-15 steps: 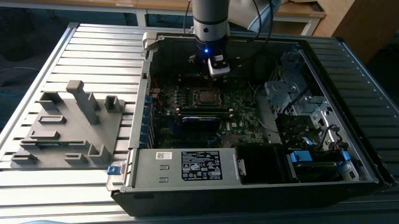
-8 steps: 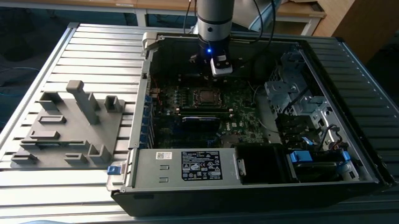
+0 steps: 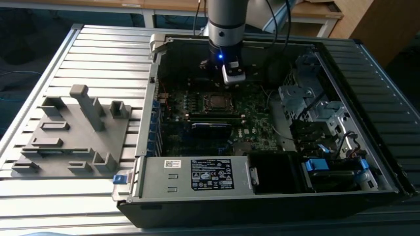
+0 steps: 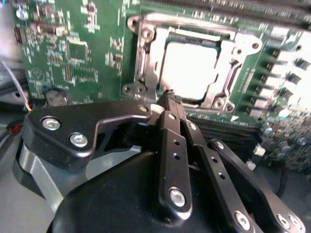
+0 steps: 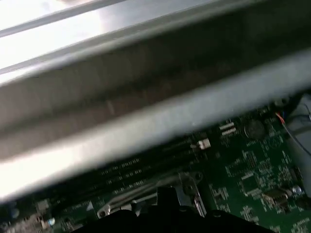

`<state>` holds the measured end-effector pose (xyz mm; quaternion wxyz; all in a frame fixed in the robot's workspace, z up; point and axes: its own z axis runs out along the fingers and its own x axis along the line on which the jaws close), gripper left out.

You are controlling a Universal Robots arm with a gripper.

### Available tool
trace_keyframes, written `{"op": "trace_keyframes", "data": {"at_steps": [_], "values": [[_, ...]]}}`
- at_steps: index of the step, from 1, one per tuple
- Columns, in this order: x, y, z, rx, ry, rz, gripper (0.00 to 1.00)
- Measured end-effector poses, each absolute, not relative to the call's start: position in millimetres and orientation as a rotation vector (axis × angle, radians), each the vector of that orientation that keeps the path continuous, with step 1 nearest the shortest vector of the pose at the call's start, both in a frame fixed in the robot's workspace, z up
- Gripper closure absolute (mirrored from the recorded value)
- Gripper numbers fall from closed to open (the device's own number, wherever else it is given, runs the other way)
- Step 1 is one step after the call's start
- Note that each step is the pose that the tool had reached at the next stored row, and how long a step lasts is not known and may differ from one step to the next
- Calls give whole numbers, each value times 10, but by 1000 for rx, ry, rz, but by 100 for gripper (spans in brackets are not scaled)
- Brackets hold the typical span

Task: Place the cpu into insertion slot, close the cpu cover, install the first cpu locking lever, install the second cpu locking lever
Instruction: 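Install the first cpu locking lever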

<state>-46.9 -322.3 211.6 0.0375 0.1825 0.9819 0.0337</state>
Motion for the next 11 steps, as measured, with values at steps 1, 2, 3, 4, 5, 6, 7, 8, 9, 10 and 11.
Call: {"op": "trace_keyframes", "data": {"at_steps": [1, 2, 3, 4, 5, 6, 7, 8, 9, 10, 11], "values": [[-469, -3248, 2117, 560, 3013, 103, 89], [-469, -3274, 2116, 560, 3013, 103, 89], [-470, -3299, 2116, 560, 3013, 103, 89], [-471, -3326, 2116, 560, 3013, 103, 89], [-472, -3353, 2116, 560, 3013, 103, 89], [-474, -3377, 2117, 560, 3013, 104, 89], [-476, -3392, 2116, 560, 3013, 104, 89], [-478, -3398, 2116, 560, 3013, 104, 89], [-479, -3402, 2116, 560, 3013, 104, 89], [-479, -3404, 2116, 559, 3013, 105, 89], [-479, -3405, 2123, 559, 3014, 106, 89]]}}
